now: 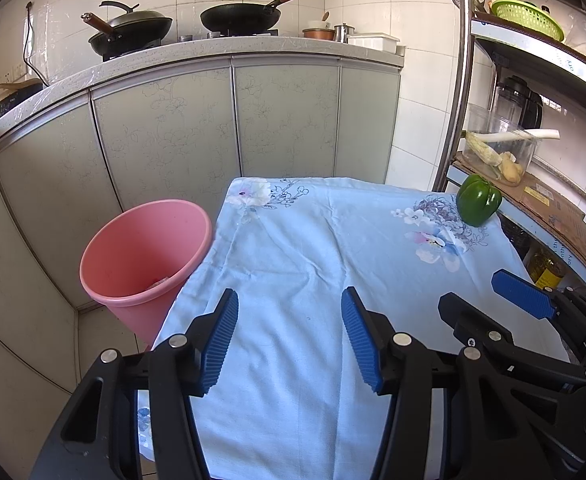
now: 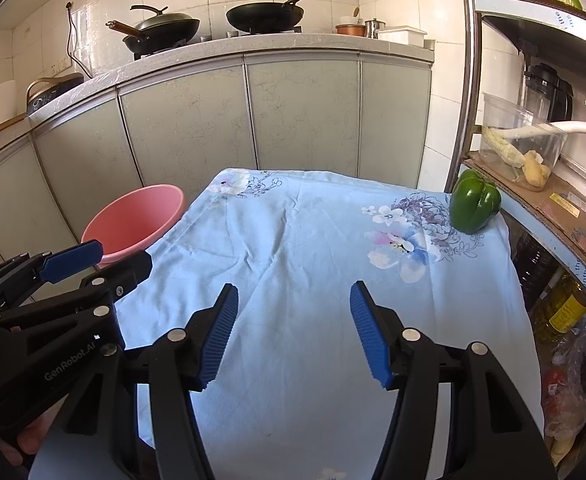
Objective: Collect trash
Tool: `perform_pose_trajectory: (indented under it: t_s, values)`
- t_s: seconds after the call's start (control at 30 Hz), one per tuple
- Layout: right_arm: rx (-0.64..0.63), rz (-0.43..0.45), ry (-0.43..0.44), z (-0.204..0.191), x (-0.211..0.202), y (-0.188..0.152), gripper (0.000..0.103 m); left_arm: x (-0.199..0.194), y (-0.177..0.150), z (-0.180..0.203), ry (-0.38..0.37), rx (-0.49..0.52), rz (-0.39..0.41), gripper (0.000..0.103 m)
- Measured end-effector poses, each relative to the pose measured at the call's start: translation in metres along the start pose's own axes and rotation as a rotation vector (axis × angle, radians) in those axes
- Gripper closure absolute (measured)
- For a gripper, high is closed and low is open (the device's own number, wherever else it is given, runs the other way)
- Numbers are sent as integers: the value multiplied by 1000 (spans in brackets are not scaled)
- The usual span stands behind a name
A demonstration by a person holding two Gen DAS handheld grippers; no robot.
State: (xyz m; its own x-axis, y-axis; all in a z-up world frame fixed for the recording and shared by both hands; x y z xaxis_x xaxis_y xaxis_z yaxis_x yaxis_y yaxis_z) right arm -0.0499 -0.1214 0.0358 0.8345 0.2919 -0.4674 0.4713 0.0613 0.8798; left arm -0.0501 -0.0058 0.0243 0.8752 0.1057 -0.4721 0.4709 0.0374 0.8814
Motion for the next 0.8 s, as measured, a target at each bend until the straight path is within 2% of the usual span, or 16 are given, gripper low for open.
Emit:
perform_pose_trajectory:
  t_s: [0.8]
  values:
    - [0, -5, 5, 2, 2, 0, 44, 1, -1, -1, 6, 6, -3, 50]
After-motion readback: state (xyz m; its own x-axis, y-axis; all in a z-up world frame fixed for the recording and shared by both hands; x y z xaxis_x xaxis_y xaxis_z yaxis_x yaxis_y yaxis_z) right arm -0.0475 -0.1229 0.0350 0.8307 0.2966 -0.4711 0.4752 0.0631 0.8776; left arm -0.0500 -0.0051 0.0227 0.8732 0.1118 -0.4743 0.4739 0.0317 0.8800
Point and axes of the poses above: each gripper's, at about its wrist camera, not at the fingertips, and x roughly the way its jaws point, z to its right, y to its top, the point moved 1 cm from there along x, roughly the way its jaws point, and after that the axes turned 11 degrees about z, right-handed, at the moved point
